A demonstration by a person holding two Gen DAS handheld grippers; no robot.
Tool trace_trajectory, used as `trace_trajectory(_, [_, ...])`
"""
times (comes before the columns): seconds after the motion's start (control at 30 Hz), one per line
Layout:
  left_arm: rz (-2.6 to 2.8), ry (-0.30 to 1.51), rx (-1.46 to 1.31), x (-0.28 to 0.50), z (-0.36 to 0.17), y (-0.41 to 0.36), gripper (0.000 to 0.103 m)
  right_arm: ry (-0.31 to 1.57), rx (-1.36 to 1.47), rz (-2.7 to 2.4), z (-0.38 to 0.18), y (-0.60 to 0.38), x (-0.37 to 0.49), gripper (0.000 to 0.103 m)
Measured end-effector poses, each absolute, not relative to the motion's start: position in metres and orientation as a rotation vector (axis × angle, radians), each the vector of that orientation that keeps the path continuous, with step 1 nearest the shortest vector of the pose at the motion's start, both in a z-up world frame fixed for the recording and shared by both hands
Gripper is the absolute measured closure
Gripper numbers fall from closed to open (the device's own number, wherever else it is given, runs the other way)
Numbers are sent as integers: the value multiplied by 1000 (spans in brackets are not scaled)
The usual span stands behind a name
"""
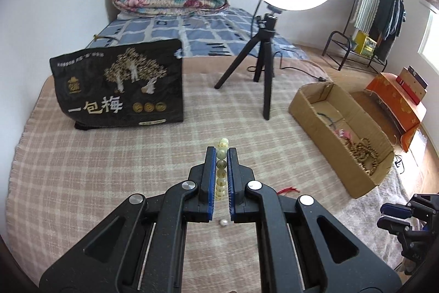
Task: Organize jewelry
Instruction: 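Carry the bracelet with left gripper while right gripper carries the earring over the box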
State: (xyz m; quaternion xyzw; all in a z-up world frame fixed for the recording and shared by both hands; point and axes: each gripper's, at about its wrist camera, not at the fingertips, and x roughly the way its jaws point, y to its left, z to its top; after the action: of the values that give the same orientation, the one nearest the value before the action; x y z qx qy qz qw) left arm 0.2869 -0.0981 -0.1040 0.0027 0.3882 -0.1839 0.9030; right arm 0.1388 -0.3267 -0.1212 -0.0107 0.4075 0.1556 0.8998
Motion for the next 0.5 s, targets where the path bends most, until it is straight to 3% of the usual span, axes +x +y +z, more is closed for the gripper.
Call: trace_trajectory(0.5, [-505,773,25,268,-80,-172,98,790,19,201,-92,-401,139,85])
